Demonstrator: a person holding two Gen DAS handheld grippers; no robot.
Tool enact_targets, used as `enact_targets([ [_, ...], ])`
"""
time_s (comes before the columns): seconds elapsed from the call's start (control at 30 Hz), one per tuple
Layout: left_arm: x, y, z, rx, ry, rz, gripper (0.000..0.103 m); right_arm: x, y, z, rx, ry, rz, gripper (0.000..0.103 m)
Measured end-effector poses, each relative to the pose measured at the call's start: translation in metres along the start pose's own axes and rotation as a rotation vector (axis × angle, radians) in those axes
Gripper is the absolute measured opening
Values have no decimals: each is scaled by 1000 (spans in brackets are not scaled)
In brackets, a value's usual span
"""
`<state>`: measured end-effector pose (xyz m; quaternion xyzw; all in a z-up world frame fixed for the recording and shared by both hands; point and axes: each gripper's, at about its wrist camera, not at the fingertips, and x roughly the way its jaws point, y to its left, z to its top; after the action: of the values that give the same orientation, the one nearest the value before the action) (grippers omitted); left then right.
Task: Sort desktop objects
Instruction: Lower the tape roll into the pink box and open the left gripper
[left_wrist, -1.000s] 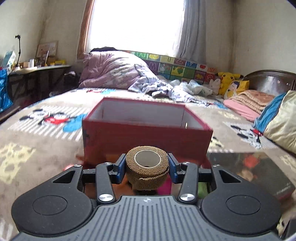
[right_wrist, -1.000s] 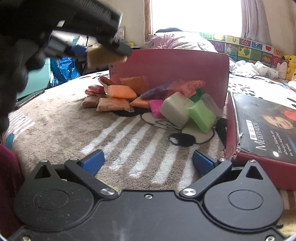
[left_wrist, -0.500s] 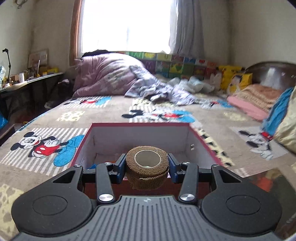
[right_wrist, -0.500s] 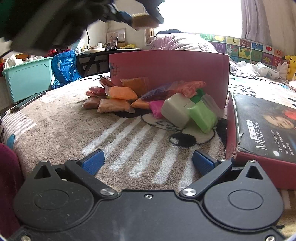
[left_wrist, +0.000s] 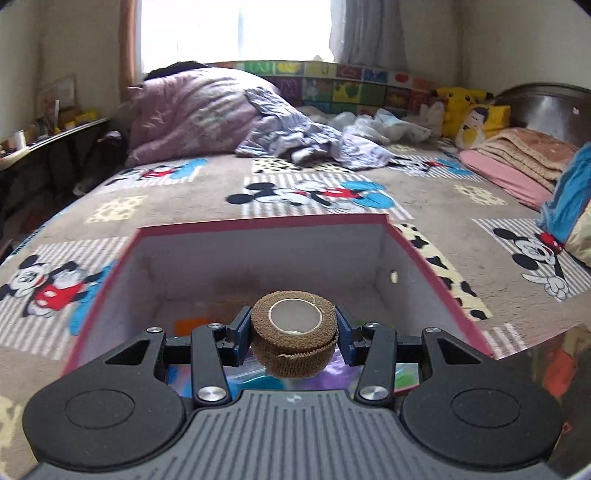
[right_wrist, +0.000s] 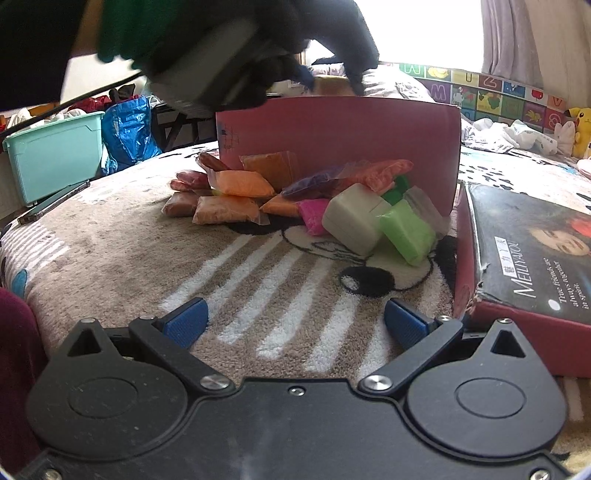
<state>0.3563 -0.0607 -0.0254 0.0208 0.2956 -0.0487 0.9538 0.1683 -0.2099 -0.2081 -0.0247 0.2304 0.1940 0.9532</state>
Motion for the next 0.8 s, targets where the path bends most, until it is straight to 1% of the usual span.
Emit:
enact_targets([
  [0.2,22,-19,14,-4,21,-22,45,1,0,2,3,7,1,103],
  [0.27,28,-22,18,-10,22,-29,49,1,-1,2,3,7,1,103],
  [0.3,30,-23,19,-13,32,-35,58,1,-1,2,4,8,1,103],
  [0.33,32,-24,19,-17,41,-40,61,1,-1,2,4,8,1,103],
  [0.43,29,-23,13,-16,50,-43,62,2,-1,2,5,11,2,103],
  [0.63,6,-13,-4,-44,35,-39,62,3,-1,3,5,13,1,103],
  [0.8,-28,-10,-11,-60,-3,-51,62,3,-1,3,7,13,2,103],
])
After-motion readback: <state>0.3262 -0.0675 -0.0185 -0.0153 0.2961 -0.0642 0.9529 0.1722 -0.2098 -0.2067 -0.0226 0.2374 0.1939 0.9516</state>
